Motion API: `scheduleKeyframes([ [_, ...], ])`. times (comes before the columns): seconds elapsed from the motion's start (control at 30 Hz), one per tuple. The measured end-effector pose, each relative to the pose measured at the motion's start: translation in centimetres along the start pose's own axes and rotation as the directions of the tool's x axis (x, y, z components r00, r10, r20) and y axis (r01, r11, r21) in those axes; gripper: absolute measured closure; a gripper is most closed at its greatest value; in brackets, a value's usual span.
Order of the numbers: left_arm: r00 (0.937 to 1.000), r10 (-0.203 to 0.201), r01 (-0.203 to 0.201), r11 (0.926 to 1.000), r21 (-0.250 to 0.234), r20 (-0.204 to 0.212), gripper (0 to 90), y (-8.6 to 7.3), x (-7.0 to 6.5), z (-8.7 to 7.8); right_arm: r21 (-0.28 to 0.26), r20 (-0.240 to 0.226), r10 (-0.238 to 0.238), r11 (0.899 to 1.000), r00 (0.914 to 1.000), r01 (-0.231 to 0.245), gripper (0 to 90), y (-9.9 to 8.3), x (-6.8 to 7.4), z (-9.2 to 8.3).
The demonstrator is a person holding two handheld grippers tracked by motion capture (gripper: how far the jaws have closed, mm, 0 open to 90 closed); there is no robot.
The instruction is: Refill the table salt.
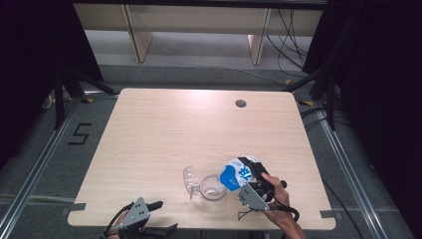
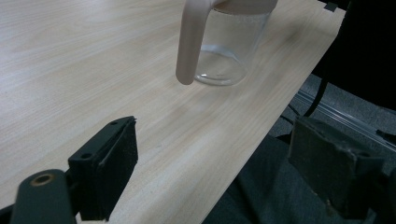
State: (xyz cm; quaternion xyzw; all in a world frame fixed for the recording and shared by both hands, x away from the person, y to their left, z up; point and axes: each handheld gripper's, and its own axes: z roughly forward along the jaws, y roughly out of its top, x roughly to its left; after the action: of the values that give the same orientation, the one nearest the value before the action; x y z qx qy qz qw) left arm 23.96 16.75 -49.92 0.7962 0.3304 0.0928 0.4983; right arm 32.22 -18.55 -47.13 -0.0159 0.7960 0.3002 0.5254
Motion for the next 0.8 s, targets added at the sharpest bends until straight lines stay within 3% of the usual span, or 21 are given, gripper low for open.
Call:
scheduleKeyframes([
  [0.07, 1.0000, -0.004, 0.004, 1.0000, -0.006, -0.003, 15.1, 0.01, -0.04, -0.01, 0.002, 0.000, -0.007, 1.000, 1.0000, 0.007, 45.8, 0.03, 0.08, 0.05],
  [0.1, 1.0000, -0.004, 0.004, 1.0000, -0.006, -0.004, 15.1, 0.02, -0.04, 0.00, -0.005, 0.000, -0.044, 0.999, 0.9990, 0.044, 45.9, 0.09, -0.08, 0.10],
  [0.13, 1.0000, 0.002, -0.002, 1.0000, 0.001, -0.004, 15.1, 0.01, 0.01, -0.02, 0.004, 0.000, -0.011, 1.000, 0.9999, 0.011, 46.0, 0.06, 0.15, 0.04],
  [0.17, 1.0000, 0.002, -0.002, 1.0000, -0.001, -0.003, 15.1, -0.01, -0.02, -0.01, 0.006, 0.000, -0.011, 1.000, 0.9999, 0.011, 46.0, 0.08, 0.19, 0.06],
  [0.27, 1.0000, -0.003, 0.003, 1.0000, -0.006, -0.003, 15.1, 0.02, -0.03, -0.01, 0.004, -0.003, -0.032, 0.999, 0.9995, 0.032, 46.0, 0.15, 0.25, 0.12],
  [0.33, 0.9997, 0.022, -0.022, 0.9996, 0.020, -0.011, 15.1, 0.02, 0.17, -0.12, 0.004, -0.011, -0.035, 0.999, 0.9993, 0.035, 46.0, 0.18, 0.35, 0.15],
  [0.37, 1.0000, 0.001, -0.001, 1.0000, 0.000, -0.001, 15.1, -0.02, -0.01, -0.02, 0.005, -0.010, -0.038, 0.999, 0.9992, 0.038, 46.0, 0.20, 0.37, 0.15],
  [0.43, 0.9997, 0.021, -0.021, 0.9997, 0.013, -0.011, 15.1, 0.00, 0.13, -0.13, 0.006, -0.009, -0.043, 0.999, 0.9991, 0.043, 46.0, 0.22, 0.38, 0.14],
  [0.47, 1.0000, -0.005, 0.005, 1.0000, -0.006, -0.004, 15.1, -0.01, -0.04, -0.03, 0.001, -0.007, -0.076, 0.997, 0.9971, 0.076, 46.0, 0.31, 0.20, 0.17],
  [0.5, 0.9994, 0.028, -0.027, 0.9993, 0.026, -0.022, 15.1, 0.06, 0.19, -0.21, 0.006, -0.017, -0.044, 0.999, 0.9989, 0.044, 46.0, 0.28, 0.44, 0.14],
  [0.53, 1.0000, -0.002, 0.002, 1.0000, 0.000, -0.001, 15.1, -0.01, 0.01, -0.02, 0.000, -0.008, -0.056, 0.998, 0.9984, 0.056, 46.0, 0.30, 0.41, 0.14],
  [0.57, 1.0000, 0.002, -0.002, 1.0000, -0.002, -0.004, 15.1, -0.02, 0.01, -0.03, -0.002, -0.011, -0.085, 0.996, 0.9963, 0.085, 46.0, 0.42, 0.27, 0.16],
  [0.6, 0.9997, 0.020, -0.020, 0.9997, 0.016, -0.013, 15.1, -0.01, 0.15, -0.15, 0.005, -0.009, -0.057, 0.998, 0.9983, 0.058, 46.0, 0.40, 0.50, 0.09],
  [0.63, 0.9999, 0.001, -0.001, 1.0000, -0.001, -0.012, 15.1, 0.03, -0.05, -0.09, 0.002, -0.006, -0.059, 0.998, 0.9982, 0.059, 46.2, 0.43, 0.54, 0.11],
  [0.7, 0.9989, 0.045, -0.045, 0.9987, 0.022, -0.010, 15.1, 0.07, 0.30, -0.19, -0.001, -0.018, -0.080, 0.997, 0.9967, 0.080, 46.3, 0.51, 0.50, 0.16],
  [0.73, 1.0000, 0.004, -0.004, 1.0000, 0.001, -0.002, 15.1, -0.02, 0.02, -0.04, -0.003, -0.006, -0.113, 0.994, 0.9935, 0.113, 46.3, 0.59, 0.33, 0.16],
  [0.77, 0.9995, 0.027, -0.027, 0.9994, 0.024, -0.015, 15.1, -0.02, 0.20, -0.18, 0.006, -0.006, -0.075, 0.997, 0.9972, 0.075, 46.3, 0.52, 0.61, 0.13],
  [0.8, 0.9995, 0.027, -0.026, 0.9994, 0.022, -0.015, 15.1, -0.01, 0.21, -0.17, 0.007, -0.007, -0.076, 0.997, 0.9971, 0.076, 46.3, 0.54, 0.59, 0.12],
])
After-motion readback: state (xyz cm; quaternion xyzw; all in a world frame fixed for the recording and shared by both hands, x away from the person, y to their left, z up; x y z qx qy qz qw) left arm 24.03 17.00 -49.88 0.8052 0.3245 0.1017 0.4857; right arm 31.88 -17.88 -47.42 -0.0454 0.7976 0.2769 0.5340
